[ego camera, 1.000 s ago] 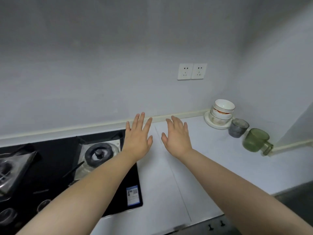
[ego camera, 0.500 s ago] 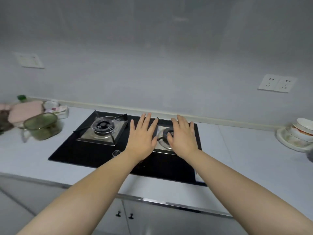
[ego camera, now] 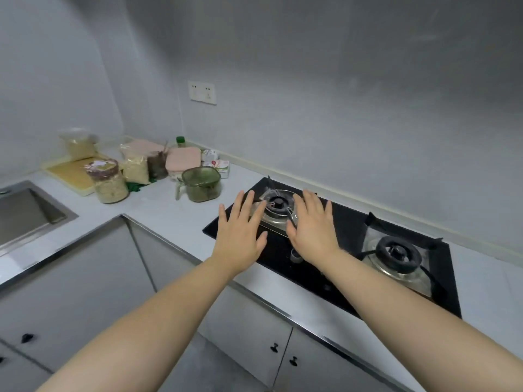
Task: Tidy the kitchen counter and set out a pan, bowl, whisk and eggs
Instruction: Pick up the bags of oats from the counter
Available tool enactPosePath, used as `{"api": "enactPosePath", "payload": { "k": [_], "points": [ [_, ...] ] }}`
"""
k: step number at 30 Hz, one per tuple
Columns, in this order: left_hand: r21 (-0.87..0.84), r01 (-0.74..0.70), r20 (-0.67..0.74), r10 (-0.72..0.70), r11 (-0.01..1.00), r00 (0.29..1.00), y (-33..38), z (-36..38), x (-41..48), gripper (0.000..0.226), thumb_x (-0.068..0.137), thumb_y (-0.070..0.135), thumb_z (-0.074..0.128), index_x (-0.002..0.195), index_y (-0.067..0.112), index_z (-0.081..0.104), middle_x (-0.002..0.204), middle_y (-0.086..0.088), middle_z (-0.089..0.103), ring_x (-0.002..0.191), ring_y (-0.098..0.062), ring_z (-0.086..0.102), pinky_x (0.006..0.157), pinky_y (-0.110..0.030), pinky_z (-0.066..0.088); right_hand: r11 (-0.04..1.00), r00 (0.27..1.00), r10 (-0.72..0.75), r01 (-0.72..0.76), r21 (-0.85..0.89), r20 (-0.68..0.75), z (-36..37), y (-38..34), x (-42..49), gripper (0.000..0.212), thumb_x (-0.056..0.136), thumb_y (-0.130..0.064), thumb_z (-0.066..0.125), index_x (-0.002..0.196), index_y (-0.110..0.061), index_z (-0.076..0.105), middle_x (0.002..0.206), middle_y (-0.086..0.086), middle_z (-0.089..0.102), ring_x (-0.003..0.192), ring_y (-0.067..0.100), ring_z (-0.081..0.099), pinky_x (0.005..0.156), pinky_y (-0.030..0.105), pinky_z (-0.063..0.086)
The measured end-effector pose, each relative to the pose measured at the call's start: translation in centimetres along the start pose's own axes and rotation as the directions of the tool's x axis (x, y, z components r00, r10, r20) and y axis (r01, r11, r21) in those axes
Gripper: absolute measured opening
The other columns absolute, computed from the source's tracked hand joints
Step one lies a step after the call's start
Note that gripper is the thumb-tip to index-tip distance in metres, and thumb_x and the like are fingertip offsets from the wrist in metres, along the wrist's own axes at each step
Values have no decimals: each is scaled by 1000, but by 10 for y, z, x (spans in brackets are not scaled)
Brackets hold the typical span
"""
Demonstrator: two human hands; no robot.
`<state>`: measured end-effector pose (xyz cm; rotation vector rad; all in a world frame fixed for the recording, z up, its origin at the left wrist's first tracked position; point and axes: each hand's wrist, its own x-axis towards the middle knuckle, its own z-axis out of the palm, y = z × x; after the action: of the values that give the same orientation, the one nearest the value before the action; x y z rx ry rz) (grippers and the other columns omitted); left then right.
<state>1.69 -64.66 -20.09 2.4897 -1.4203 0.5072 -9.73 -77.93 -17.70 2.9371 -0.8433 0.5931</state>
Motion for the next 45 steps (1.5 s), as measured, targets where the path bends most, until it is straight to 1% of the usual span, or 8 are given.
{"api": "enactPosePath", "payload": {
  "k": [3, 9, 12, 18, 23, 28, 34, 45],
  "points": [
    [29, 63, 18, -64, 998, 998, -37, 6, -1, 63, 88, 42, 50, 144, 17, 36, 154, -13, 26, 144, -32, 20, 108, -61, 22, 997, 997, -70, 70, 24, 12, 20, -31, 24, 61, 93, -35, 46, 145, -10, 31, 155, 12, 23, 145, 27, 16, 115, 52, 11],
    [104, 155, 62, -162, 982, 985, -120, 17, 20, 66, 91, 50, 19, 151, 22, 19, 160, -9, 7, 147, -28, 1, 113, -58, 5, 982, 985, -173, 170, 80, 27, 60, -86, 91, 61, 94, -35, 45, 146, -9, 28, 156, 13, 19, 146, 27, 13, 116, 53, 9],
    [134, 184, 68, -194, 974, 979, -163, 15, 44, 64, 95, 47, 30, 152, 22, 15, 160, -9, 3, 147, -27, -3, 113, -58, 3, 976, 981, -192, 187, 113, 39, 74, -108, 133, 61, 96, -35, 42, 148, -11, 23, 157, 11, 15, 146, 24, 8, 116, 51, 6],
    [196, 253, 96, -275, 947, 957, -244, 23, 83, 66, 87, 48, 26, 142, 16, 42, 153, -13, 31, 142, -33, 27, 105, -64, 25, 957, 970, -241, 231, 174, 38, 109, -161, 213, 61, 94, -35, 44, 147, -11, 26, 156, 11, 19, 146, 24, 12, 116, 50, 7],
    [203, 319, 124, -348, 926, 929, -294, 31, 91, 74, 84, 51, 10, 150, 20, 22, 159, -9, 10, 147, -29, 6, 112, -61, 11, 931, 952, -303, 287, 225, 38, 135, -203, 254, 58, 88, -32, 53, 140, -9, 38, 150, 14, 32, 141, 30, 25, 114, 51, 15],
    [210, 341, 148, -375, 916, 915, -332, 41, 91, 63, 87, 46, 30, 140, 14, 45, 148, -16, 38, 138, -34, 35, 102, -64, 31, 919, 942, -321, 286, 272, 93, 159, -235, 272, 60, 91, -32, 49, 145, -11, 32, 156, 11, 21, 145, 26, 16, 116, 50, 10],
    [159, 328, 144, -350, 931, 925, -391, 62, 100, 62, 97, 42, 37, 152, 20, 16, 160, -9, 5, 147, -29, 0, 114, -57, 5, 926, 947, -293, 247, 286, 132, 186, -268, 297, 61, 93, -31, 46, 147, -11, 26, 157, 11, 16, 146, 24, 11, 116, 48, 6],
    [115, 247, 205, -266, 962, 942, -531, 75, 137, 63, 98, 43, 33, 152, 19, 11, 160, -6, 2, 147, -26, -3, 116, -57, 8, 960, 962, -232, 202, 194, 145, 218, -366, 373, 63, 93, -32, 46, 148, -10, 23, 157, 11, 16, 145, 24, 10, 117, 44, 8]
  ]
}}
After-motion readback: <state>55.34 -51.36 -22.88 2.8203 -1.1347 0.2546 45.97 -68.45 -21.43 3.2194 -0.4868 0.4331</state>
